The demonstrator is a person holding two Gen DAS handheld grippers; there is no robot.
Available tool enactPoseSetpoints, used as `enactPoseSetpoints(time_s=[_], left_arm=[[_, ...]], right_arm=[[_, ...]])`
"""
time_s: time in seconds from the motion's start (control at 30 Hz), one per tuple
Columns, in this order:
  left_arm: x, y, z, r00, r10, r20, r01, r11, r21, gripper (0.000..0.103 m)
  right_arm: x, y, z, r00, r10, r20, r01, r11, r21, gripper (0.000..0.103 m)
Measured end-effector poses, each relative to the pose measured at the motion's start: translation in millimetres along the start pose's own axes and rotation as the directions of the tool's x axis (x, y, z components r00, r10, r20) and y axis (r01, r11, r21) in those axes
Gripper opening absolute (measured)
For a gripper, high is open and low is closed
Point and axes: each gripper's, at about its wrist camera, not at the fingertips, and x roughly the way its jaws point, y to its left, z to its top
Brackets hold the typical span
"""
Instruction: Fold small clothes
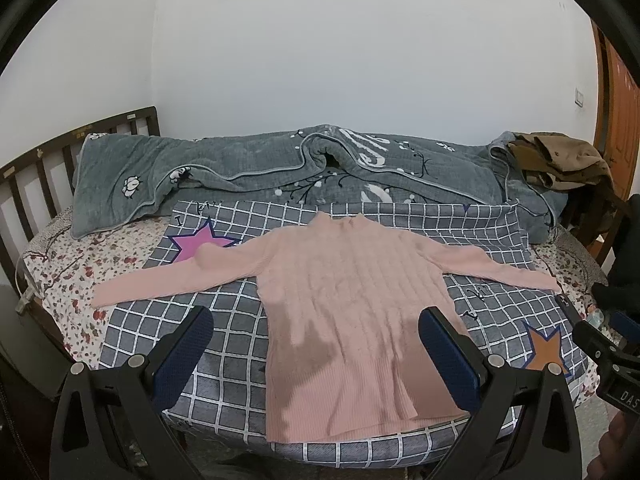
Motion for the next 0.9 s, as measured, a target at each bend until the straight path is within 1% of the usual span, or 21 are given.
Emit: enactPoseSetpoints(time_s=[0.27,0.9], left_arm=[[-0.8,0.3,1.0,1.0,-0.008,0.002,0.008,1.0,-0.009,0.103],[-5.6,-0.7,4.7,1.0,-0.007,0.016,0.007,1.0,0.008,0.103]], right_arm=[[-2.0,1.1,0.0,1.0,0.013,-0.001,-0.013,1.0,0.004,0.1],[-8.4,5.8,3.5,1.0,0.024,0.017,-0.024,1.0,-0.015,0.1]])
